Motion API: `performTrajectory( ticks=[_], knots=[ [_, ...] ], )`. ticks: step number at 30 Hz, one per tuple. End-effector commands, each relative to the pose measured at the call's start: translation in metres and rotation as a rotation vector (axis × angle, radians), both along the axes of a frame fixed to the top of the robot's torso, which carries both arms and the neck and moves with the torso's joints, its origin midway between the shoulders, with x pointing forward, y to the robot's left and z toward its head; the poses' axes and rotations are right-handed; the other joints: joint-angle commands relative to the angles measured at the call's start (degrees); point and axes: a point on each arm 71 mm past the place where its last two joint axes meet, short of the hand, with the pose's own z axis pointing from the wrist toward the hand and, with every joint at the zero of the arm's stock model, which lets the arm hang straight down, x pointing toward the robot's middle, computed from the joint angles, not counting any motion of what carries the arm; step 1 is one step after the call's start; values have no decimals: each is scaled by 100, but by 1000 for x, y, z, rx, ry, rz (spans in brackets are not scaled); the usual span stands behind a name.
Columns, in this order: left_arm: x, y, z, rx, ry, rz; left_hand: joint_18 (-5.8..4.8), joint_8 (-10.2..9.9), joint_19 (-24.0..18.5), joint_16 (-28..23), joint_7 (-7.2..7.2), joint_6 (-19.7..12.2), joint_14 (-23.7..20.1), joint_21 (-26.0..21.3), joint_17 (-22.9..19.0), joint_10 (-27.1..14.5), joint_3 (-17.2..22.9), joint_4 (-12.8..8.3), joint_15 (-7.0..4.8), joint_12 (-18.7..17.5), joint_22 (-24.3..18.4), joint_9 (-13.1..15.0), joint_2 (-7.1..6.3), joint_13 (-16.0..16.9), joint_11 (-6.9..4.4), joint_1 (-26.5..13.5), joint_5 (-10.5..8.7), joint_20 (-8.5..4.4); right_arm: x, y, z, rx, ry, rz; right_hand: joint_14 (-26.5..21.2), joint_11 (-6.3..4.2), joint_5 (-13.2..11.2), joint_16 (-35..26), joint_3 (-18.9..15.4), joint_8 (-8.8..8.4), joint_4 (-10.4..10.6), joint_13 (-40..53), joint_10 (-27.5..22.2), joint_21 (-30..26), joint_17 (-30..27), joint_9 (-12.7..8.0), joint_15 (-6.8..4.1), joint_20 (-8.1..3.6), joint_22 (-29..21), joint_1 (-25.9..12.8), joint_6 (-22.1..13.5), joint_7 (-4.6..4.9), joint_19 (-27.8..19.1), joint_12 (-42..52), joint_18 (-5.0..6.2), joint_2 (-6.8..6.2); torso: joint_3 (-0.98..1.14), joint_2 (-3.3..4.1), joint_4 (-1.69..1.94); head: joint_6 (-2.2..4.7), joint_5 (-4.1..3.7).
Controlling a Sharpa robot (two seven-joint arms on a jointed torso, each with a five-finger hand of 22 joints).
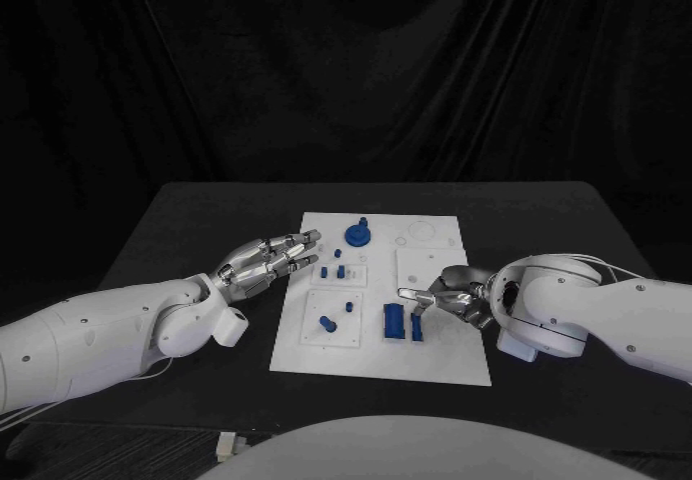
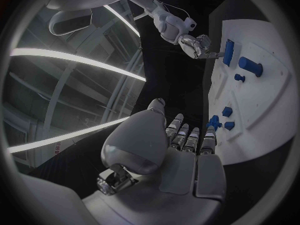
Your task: Assemble the parts on the task board
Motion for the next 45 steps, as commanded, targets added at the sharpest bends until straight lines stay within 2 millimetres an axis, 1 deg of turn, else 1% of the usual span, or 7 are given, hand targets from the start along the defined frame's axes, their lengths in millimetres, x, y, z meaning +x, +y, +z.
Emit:
performTrajectory(
  ticks=[1, 11, 26, 28, 31, 38, 45],
  knots=[
    [-1, -1, 0, -16, 2, -10, 87, 11, -14, 25, 6, -32, 19, 12, 3, -8, 37, -11, 13, 20, 1, 2, 2, 6, 33, 40, 23, 44, -2, 0, -3, -13, 24, 13, 195, -26, 2, -7, -99, 27, -26, 1510, 600, -29, -30, -14, -28, -23, 1078, 57, 21, 6, 181, 20, 13, 51, 0, 1, -2, -1, 12],
    [-1, -2, 0, -17, 3, -12, 86, 10, -14, 26, 7, -39, 20, 13, 3, -6, 45, -15, 16, 27, 2, 1, 7, 7, 39, 45, 29, 46, -1, -1, -2, 8, 0, -7, 188, 31, 13, -29, -135, -68, -10, 1510, 600, -57, -75, -124, 18, 17, 1070, 200, -599, 72, 170, 20, 17, 74, 0, 1, 1, -1, 18],
    [-2, 1, 1, -17, -3, -3, 85, 16, -10, 30, 13, -29, 23, 16, 5, -4, 57, -23, 22, 33, 4, 3, 10, 8, 47, 52, 34, 50, 2, 0, 25, 145, -135, -17, 209, 331, 101, 28, -110, 207, -20, 1510, 600, 44, 21, -35, 236, 179, 1102, 324, 170, 295, 203, 20, -13, 161, 1, -1, -5, -1, 59],
    [-2, 0, 1, -18, -3, -4, 85, 16, -10, 30, 13, -29, 23, 16, 5, -4, 57, -23, 22, 33, 4, 3, 10, 8, 47, 52, 34, 50, 2, 6, 28, 161, -144, -2, 210, 346, 402, 48, -4, 195, -226, 1510, 600, 69, 46, -50, 260, 230, 1108, 790, 192, 307, 208, 20, -11, 91, 3, -2, -5, -1, 62],
    [-2, 0, 1, -19, -3, -5, 85, 16, -10, 30, 13, -29, 23, 16, 5, -4, 57, -23, 22, 33, 4, 3, 10, 8, 47, 52, 34, 50, 2, 16, 32, 183, -166, 27, 211, 360, 1540, 76, 412, 198, -1133, 1510, 600, 104, 90, -37, 254, 235, 1116, 2169, 247, 311, 214, 20, -14, -106, 2, -8, -2, -1, 80],
    [-2, 0, 2, -24, -7, -4, 86, 25, -4, 34, 17, -14, 26, 21, 7, 3, 65, -31, 20, 51, 9, 6, 6, 11, 54, 58, 39, 51, 4, 44, 42, 198, -328, 166, 227, 209, 1563, 135, 1044, 330, -2242, 1510, 600, 240, 227, -1, 144, 156, 1156, 3464, 294, 217, 248, 20, -41, -390, 1, -3, 0, -1, 159],
    [-2, 1, 2, -26, -15, 3, 89, 33, 4, 39, 26, -6, 30, 27, 9, 20, 79, -45, 18, 84, 14, 8, 4, 17, 68, 69, 55, 53, 4, 79, 48, 162, -509, 362, 226, 39, 1702, 151, 1306, 454, -2641, 1510, 600, 292, 286, 46, 13, 29, 1172, 3636, 214, 70, 255, 20, -54, -623, 2, 4, 3, -1, 249]
  ],
)
